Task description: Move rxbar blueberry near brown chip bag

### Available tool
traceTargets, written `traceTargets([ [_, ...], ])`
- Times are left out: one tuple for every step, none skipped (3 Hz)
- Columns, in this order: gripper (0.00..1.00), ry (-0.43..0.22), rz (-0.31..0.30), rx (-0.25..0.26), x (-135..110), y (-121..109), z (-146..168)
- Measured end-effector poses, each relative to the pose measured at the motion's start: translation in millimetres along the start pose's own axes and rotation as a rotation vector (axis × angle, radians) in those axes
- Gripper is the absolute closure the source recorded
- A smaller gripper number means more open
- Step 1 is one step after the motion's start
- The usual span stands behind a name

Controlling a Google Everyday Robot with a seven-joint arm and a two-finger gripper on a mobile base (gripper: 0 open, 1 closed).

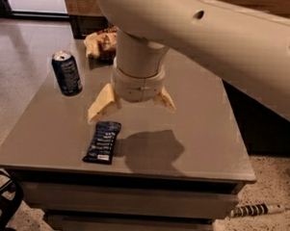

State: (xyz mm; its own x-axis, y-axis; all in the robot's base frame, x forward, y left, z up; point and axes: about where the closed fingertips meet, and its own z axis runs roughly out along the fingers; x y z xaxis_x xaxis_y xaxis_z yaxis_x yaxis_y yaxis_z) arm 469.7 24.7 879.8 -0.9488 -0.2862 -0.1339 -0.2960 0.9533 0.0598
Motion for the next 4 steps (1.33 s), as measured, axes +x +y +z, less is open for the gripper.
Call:
traceTargets([
  [0.0, 0.018, 0.034, 0.01, -6, 17, 11],
  [0.0, 0.032, 0.064, 0.008, -17, 43, 35],
  [0.0, 0.051, 0.114, -0.007, -10, 44, 61],
  [0.0, 0.08, 0.162, -0.023, 3, 40, 81],
])
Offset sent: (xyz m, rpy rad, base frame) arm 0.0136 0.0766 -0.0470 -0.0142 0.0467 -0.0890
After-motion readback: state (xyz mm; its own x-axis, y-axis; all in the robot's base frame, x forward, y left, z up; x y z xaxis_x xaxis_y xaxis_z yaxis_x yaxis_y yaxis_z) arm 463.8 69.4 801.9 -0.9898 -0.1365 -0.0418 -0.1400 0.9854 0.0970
